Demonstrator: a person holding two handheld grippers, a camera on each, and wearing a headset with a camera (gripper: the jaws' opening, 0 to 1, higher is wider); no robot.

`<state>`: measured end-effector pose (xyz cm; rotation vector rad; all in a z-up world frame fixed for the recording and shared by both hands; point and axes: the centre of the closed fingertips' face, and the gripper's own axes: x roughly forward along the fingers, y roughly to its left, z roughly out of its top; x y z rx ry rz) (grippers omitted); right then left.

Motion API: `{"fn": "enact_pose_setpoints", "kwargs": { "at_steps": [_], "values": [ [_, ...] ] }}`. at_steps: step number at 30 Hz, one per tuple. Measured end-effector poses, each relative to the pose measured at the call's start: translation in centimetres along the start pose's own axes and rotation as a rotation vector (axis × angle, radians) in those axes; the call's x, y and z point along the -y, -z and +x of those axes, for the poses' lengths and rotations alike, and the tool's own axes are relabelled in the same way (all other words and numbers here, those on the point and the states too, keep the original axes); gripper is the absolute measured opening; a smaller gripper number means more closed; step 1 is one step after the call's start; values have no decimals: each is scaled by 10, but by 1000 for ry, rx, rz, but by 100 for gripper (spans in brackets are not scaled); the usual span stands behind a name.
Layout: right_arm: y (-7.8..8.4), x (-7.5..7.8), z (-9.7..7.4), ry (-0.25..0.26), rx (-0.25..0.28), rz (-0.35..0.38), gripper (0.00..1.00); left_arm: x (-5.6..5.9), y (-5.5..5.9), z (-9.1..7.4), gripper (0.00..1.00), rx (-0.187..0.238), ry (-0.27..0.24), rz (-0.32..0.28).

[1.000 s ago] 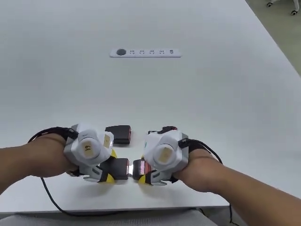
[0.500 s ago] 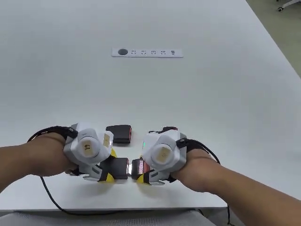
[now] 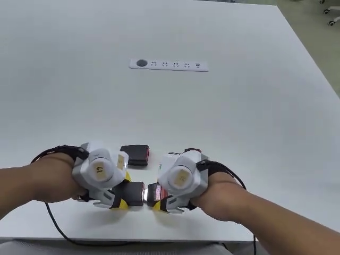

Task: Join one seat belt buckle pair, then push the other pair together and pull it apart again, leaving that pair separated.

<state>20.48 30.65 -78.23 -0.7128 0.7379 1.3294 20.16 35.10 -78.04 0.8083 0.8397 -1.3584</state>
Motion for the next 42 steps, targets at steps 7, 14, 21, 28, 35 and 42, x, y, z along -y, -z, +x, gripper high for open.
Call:
{"fn": "enact_pose_setpoints", "kwargs": {
  "at_steps": [7, 14, 21, 28, 35, 42],
  "values": [
    [-2, 0, 1, 1, -2, 2, 31, 1, 1, -1, 32, -2, 1, -1],
    [-1, 0, 2, -3, 8, 7, 31, 1, 1, -1, 33, -9, 8, 5],
    [-1, 0, 0, -1, 17, -9, 31, 1, 1, -3, 32, -16, 16, 21],
    [1, 0, 0, -8, 18, -11, 31, 0, 4, -3, 32, -7, 14, 11],
    [1, -1, -3, -11, 22, -4, 31, -3, 7, -3, 33, -2, 11, 4],
    [1, -2, -5, -16, 18, -6, 31, -2, 6, -2, 33, -9, 13, 10]
  ]
}}
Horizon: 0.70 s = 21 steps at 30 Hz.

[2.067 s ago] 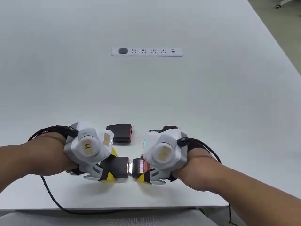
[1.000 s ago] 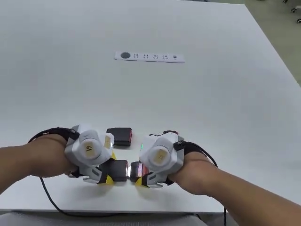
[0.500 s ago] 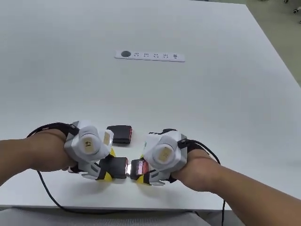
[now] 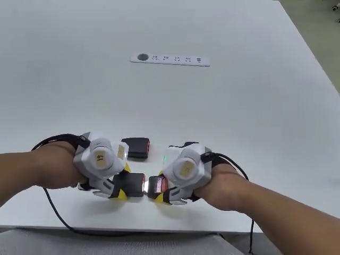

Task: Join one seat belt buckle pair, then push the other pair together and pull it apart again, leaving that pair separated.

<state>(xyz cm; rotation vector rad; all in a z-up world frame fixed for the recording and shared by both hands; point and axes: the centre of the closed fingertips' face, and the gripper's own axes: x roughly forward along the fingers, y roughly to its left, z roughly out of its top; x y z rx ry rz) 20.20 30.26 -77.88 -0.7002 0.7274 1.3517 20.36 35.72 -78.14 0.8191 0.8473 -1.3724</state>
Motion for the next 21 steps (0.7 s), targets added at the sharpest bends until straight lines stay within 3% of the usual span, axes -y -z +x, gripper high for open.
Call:
{"fn": "enact_pose_setpoints", "kwargs": {
  "at_steps": [11, 21],
  "values": [
    [2, 1, 2, 6, -13, 3, 31, -1, 1, 1, 33, 3, -3, -8],
    [4, -1, 1, -8, -14, 39, 33, -1, 0, 0, 34, -22, -29, -9]
  ]
}}
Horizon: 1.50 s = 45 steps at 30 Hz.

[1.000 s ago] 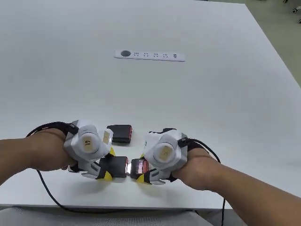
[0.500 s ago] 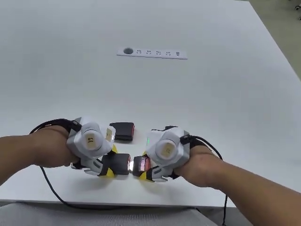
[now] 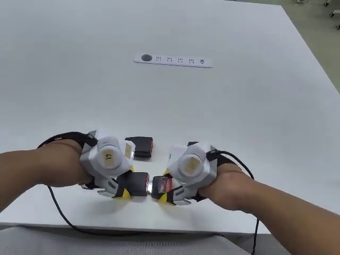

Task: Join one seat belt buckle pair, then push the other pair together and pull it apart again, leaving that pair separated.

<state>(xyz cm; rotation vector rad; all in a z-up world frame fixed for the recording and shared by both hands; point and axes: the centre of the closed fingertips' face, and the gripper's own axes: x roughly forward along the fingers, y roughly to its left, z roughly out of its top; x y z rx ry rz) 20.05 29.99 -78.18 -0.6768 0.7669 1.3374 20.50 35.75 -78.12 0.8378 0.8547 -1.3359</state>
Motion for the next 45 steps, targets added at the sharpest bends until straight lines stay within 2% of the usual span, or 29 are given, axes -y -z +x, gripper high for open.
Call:
{"fn": "enact_pose_setpoints", "kwargs": {
  "at_steps": [5, 8, 10, 13, 16, 20, 21, 24, 33, 36, 38, 39, 42, 45],
  "values": [
    [0, 1, 0, 6, 5, 15, 35, -1, 1, 0, 35, 16, 16, -6],
    [0, 3, 0, 19, 13, 25, 42, -4, 3, -2, 39, 16, 9, -6],
    [0, 1, -3, 16, 24, 41, 42, -4, -8, -7, 40, 68, 3, -46],
    [-2, 1, -11, 18, 41, 54, 41, -6, -18, -19, 40, 105, 8, -62],
    [-3, 8, -16, 26, 54, 67, 41, -8, -26, -30, 39, 119, 13, -61],
    [-7, 12, -27, 25, 61, 71, 39, -19, -31, -38, 40, 129, 9, -47],
    [-11, 14, -35, 29, 64, 70, 38, -21, -38, -40, 40, 144, 5, -47],
    [-11, 25, -43, 50, 70, 74, 38, -32, -43, -41, 40, 166, -18, -49],
    [9, 66, -61, 129, 39, 68, 36, -67, -42, -41, 43, 164, -90, -51],
    [13, 76, -64, 149, 42, 71, 35, -81, -35, -42, 43, 160, -100, -57],
    [17, 82, -66, 159, 38, 71, 34, -79, -36, -39, 43, 155, -99, -59],
    [18, 85, -67, 165, 37, 70, 34, -84, -32, -39, 43, 147, -98, -57],
    [21, 96, -71, 185, 38, 67, 35, -86, -31, -37, 44, 133, -94, -52],
    [28, 104, -72, 195, 28, 60, 36, -90, -25, -31, 44, 122, -90, -53]
  ]
}}
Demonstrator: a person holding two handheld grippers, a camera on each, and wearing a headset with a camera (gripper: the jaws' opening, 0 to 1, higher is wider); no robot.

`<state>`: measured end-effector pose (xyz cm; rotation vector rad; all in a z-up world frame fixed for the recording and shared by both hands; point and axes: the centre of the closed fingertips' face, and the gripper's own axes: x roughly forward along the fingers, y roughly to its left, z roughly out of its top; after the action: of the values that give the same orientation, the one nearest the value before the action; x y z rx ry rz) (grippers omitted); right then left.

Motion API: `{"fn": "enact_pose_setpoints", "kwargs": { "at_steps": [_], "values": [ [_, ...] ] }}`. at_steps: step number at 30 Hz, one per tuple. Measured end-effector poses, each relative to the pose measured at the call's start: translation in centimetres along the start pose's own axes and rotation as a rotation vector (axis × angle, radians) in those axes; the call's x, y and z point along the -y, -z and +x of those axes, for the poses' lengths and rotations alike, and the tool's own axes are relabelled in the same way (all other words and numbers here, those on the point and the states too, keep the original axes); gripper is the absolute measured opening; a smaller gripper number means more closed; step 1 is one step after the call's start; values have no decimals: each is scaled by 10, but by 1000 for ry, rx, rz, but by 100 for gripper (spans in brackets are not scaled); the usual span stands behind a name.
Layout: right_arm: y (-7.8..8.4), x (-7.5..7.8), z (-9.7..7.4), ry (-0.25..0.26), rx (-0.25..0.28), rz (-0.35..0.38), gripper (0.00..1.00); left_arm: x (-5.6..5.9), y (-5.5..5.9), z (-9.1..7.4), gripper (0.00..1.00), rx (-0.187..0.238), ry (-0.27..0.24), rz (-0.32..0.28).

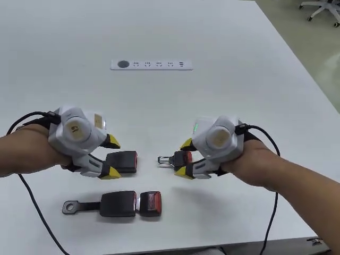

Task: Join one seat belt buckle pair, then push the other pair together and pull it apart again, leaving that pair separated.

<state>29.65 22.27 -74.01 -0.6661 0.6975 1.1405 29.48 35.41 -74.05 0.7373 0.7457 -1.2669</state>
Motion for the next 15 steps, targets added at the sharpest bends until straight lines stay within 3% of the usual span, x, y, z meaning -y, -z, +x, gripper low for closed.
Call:
{"fn": "enact_pose_setpoints", "kwargs": {
  "at_steps": [8, 15],
  "values": [
    [13, 9, 7, -23, -35, -29, 38, -4, 13, 11, 44, -33, 24, 3],
    [26, 10, 19, -62, -57, -22, 37, -9, 14, 19, 43, -37, 47, -11]
  ]
}}
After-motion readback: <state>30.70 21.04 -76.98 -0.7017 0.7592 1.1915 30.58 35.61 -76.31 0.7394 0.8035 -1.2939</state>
